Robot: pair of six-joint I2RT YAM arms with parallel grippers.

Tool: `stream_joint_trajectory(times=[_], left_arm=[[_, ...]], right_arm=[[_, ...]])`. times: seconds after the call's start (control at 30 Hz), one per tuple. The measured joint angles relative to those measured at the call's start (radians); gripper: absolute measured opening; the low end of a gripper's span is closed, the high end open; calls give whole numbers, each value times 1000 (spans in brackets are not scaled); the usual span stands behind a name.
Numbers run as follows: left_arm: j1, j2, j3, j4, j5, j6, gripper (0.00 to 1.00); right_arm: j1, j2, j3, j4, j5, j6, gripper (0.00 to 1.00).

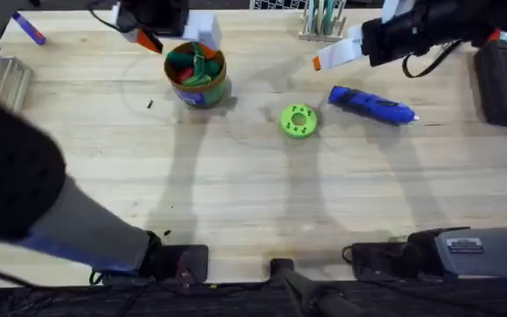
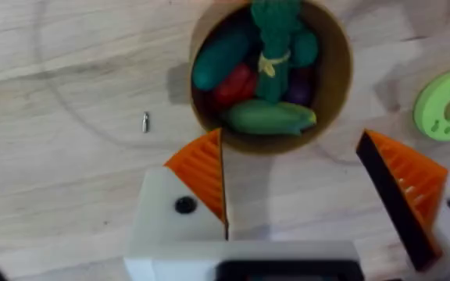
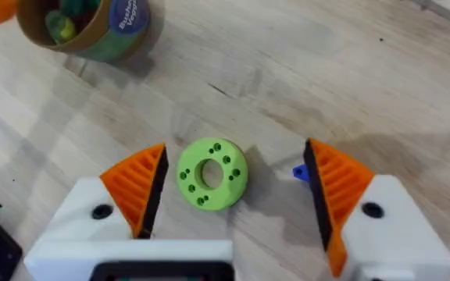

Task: Pick up the gripper from the table and insert it into the empty holder that is missing its gripper. Then pick up a screw, insert it into the mounting hole, and use the screwdriver to tighten it. Finally, clean up the table by picking up the vegetable and placing it into the bucket.

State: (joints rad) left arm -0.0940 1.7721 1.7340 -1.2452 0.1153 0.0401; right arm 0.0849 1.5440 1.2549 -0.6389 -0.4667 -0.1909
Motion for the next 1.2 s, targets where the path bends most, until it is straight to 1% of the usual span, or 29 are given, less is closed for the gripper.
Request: stream_joint_trajectory(times=[0.2, 0.3, 0.43, 0.6, 0.77, 0.87, 1.0, 1.13, 1.2], left_arm=[[-4, -136, -1, -73, -8, 4, 988], [-8, -226, -32, -81, -13, 3, 989], [-8, -365, -151, -80, -26, -13, 987], [-8, -527, -350, -64, -33, -34, 987], [-8, -645, -516, -21, -33, -57, 988], [-8, -697, -602, 22, -33, -69, 988], [-8, -718, -677, 63, -33, -78, 987], [-8, -717, -699, 83, -33, -79, 987], [-8, -718, -699, 87, -33, -80, 987]], right_arm=[[0, 0, 0, -48, 0, 0, 991], [0, -3, 0, -76, 1, 0, 990], [0, -50, 0, -112, 5, 0, 991], [0, -135, 0, -183, 46, 4, 992], [0, -192, 0, -264, 86, 5, 991], [0, -236, -13, -319, 109, 5, 991], [0, -307, -98, -316, 131, 9, 991], [0, -352, -200, -277, 138, 31, 991], [0, -360, -229, -259, 141, 39, 992]])
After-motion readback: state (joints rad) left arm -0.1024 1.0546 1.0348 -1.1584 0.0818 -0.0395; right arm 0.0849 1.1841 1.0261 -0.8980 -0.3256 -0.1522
